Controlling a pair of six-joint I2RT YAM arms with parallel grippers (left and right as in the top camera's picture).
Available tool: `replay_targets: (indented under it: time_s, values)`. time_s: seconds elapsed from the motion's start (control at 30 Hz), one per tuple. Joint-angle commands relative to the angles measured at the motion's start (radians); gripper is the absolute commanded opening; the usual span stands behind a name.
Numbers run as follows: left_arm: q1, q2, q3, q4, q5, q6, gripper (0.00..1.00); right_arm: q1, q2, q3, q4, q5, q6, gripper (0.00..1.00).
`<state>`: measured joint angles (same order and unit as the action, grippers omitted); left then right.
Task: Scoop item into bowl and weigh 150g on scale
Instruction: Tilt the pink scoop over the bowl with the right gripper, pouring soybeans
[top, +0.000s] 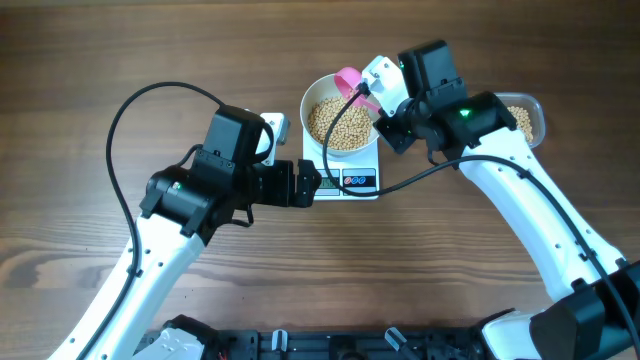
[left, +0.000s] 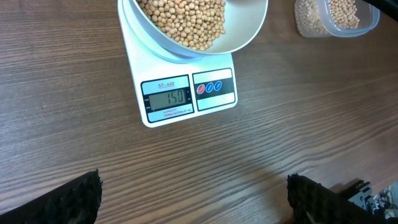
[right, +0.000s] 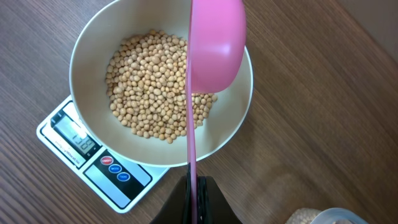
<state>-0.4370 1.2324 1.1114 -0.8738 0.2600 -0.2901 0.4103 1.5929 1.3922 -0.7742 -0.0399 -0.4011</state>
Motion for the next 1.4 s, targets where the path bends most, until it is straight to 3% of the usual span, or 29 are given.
replay_targets:
  time_s: [0.0, 0.27, 0.43, 1.37]
  values:
    - [-0.005, 0.004, -0.004, 0.002, 0.009, 0.021, 1.00, 0.009, -0.030, 0.005, 0.009, 0.017, -0.018, 0.04]
    - [-0.005, 0.004, -0.004, 0.002, 0.008, 0.021, 1.00, 0.009, -0.030, 0.005, 0.014, 0.017, -0.019, 0.04]
    - [-0.005, 0.004, -0.004, 0.002, 0.008, 0.021, 1.00, 0.015, -0.030, 0.005, 0.011, 0.060, -0.127, 0.04]
    - [-0.005, 0.004, -0.004, 0.003, 0.008, 0.021, 1.00, 0.071, -0.034, 0.005, 0.071, 0.110, -0.144, 0.04]
